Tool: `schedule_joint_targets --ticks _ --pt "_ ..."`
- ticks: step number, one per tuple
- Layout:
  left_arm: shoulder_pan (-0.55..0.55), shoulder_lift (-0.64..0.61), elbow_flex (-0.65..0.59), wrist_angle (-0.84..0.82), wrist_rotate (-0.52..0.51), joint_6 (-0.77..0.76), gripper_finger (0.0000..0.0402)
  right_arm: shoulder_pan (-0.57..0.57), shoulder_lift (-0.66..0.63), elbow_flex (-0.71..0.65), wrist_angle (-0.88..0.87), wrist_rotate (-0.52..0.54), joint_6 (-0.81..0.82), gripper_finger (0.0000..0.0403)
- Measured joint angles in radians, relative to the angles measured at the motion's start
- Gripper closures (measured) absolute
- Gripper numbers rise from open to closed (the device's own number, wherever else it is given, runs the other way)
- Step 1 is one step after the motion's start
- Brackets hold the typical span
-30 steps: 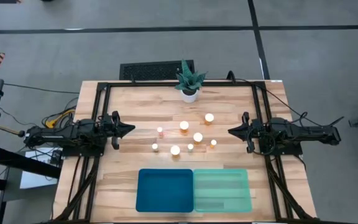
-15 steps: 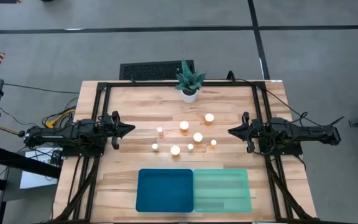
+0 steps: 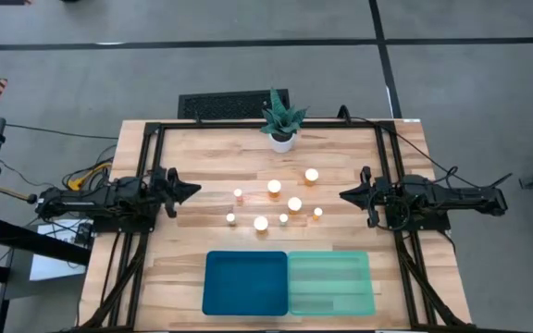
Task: Pick and place medicine bottles into bin by pill shape (circle, oval)
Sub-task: Put the small orange pill bottle into the light blue bin
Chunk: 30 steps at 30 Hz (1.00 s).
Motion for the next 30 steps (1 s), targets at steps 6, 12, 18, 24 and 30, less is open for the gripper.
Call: schedule_joint_targets --ticks 6,12,18,24,30 --pt "0.000 0.000 0.000 0.006 -0.065 -0.087 0.0401 0.000 0.000 0.000 0.000 0.000 0.000 0.0361" --pt "0.000 0.000 0.000 0.009 -0.072 -0.125 0.0401 -0.002 0.000 0.000 0.000 0.000 0.000 0.0361" --pt "0.000 0.000 0.000 0.010 -0.087 -0.129 0.0401 -0.002 0.000 0.000 0.002 0.000 0.000 0.0361" --pt "0.000 0.000 -0.001 0.024 -0.137 -0.138 0.0401 0.000 0.000 0.000 0.028 0.003 0.069 0.0361" --pt "0.000 0.000 -0.003 0.143 -0.148 -0.165 0.0384 -0.001 0.000 0.005 0.072 0.003 0.423 0.0361"
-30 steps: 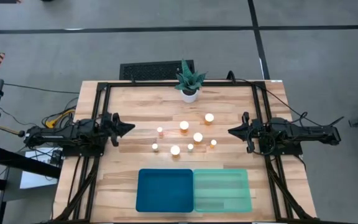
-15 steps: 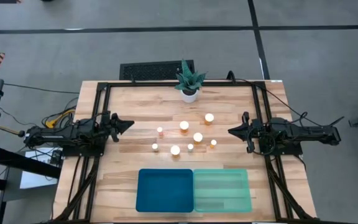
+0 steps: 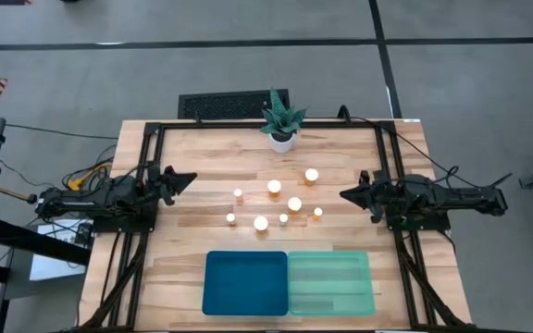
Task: Pick and place medicine bottles into bin by pill shape (circle, oval)
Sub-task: Put the small orange pill bottle into the light blue bin
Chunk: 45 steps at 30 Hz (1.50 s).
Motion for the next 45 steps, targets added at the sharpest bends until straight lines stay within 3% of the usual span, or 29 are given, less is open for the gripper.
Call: schedule_joint_targets --ticks 4,11,19,23,28,42,45 --pt "0.000 0.000 0.000 0.104 0.005 -0.026 0.0346 -0.009 0.000 0.001 0.112 0.003 0.144 0.0361" --pt "0.000 0.000 0.000 0.305 0.029 -0.085 0.0264 -0.009 0.000 0.005 0.272 0.025 0.246 0.0361" --pt "0.000 0.000 0.042 0.424 0.026 -0.077 0.0200 -0.027 0.001 0.006 0.401 0.111 0.202 0.0361" --pt "0.000 0.005 0.088 0.423 0.023 -0.040 0.0189 -0.035 0.009 0.056 0.411 0.114 0.097 0.0361" --pt "0.000 0.039 0.160 0.424 0.006 -0.004 0.0187 -0.054 0.072 0.183 0.349 0.205 -0.057 0.0361" --pt "0.000 0.274 0.353 0.420 0.012 0.093 0.0187 -0.107 0.463 0.573 0.073 0.233 -0.287 0.0361" --pt "0.000 0.307 0.383 0.400 0.018 0.126 0.0187 -0.128 0.543 0.631 -0.016 0.285 -0.317 0.0361"
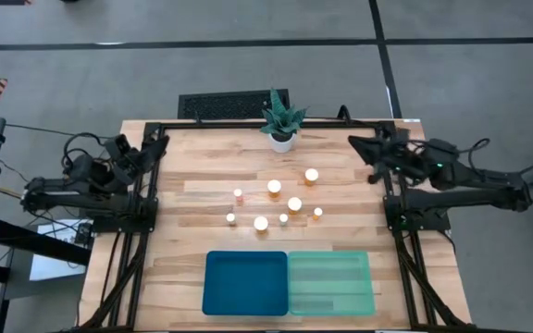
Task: Pick and place medicine bottles into bin by pill shape (circle, oval)
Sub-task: Put the small orange pill bottle into the light blue bin
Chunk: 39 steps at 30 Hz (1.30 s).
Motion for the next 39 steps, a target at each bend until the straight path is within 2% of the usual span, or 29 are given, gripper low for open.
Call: schedule_joint_targets --ticks 4,8,11,16,19,21,29,34,39 --pt "0.000 0.020 0.021 -0.028 -0.014 0.022 0.0187 -0.039 0.097 0.079 -0.223 0.076 0.023 0.0359" --pt "0.000 0.021 0.024 -0.075 -0.017 0.022 0.0187 -0.064 0.181 0.145 -0.475 0.011 0.082 0.0331" --pt "0.000 0.022 0.024 -0.110 -0.017 0.021 0.0187 -0.051 0.240 0.154 -0.625 -0.064 0.146 0.0286" --pt "0.000 0.025 0.024 -0.141 -0.017 0.022 0.0187 0.011 0.301 0.159 -0.755 -0.137 0.249 0.0187" --pt "0.000 0.025 0.024 -0.151 -0.018 0.021 0.0187 0.085 0.337 0.158 -0.751 -0.135 0.267 0.0150" --pt "0.000 0.025 0.024 -0.152 -0.018 0.021 0.0187 0.138 0.359 0.158 -0.745 -0.112 0.267 0.0143" --pt "0.000 0.025 0.024 -0.152 -0.018 0.021 0.0187 0.338 0.476 0.158 -0.703 0.050 0.288 0.0151" --pt "0.000 0.025 0.024 -0.154 -0.018 0.022 0.0187 0.392 0.564 0.140 -0.683 0.074 0.332 0.0152" --pt "0.000 0.025 0.024 -0.181 -0.018 0.022 0.0187 0.431 0.603 0.061 -0.543 0.074 0.378 0.0152"
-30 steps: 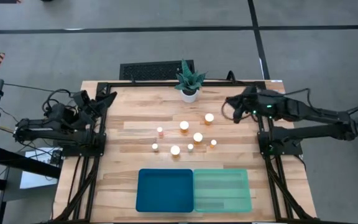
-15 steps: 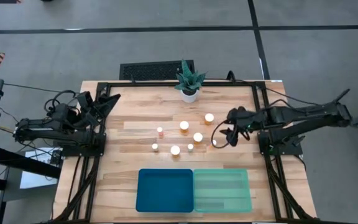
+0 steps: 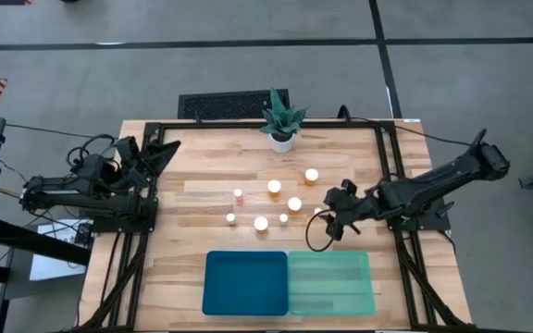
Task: Pick and place medicine bottles into bin by pill shape (circle, oval)
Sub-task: Put the small orange pill bottle into the light blue bin
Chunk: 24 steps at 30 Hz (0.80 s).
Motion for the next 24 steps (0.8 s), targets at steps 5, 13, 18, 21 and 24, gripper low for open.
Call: schedule_joint_targets --ticks 5,13,18,21,24 --pt "0.000 0.000 0.000 -0.026 0.000 -0.001 0.0187 0.003 0.000 -0.087 0.121 0.007 0.012 0.0152" --pt "0.000 0.000 0.000 -0.047 0.002 -0.003 0.0187 0.002 0.001 -0.174 0.239 0.085 -0.009 0.0152" --pt "0.000 0.000 0.000 -0.047 0.005 -0.004 0.0187 -0.015 0.002 -0.174 0.273 0.102 -0.035 0.0152" --pt "0.000 0.000 0.000 -0.047 0.006 -0.006 0.0187 -0.024 0.028 -0.173 0.292 0.103 -0.045 0.0152" --pt "0.000 0.000 0.000 -0.051 0.008 -0.021 0.0187 -0.022 0.075 -0.174 0.313 0.103 -0.045 0.0152"
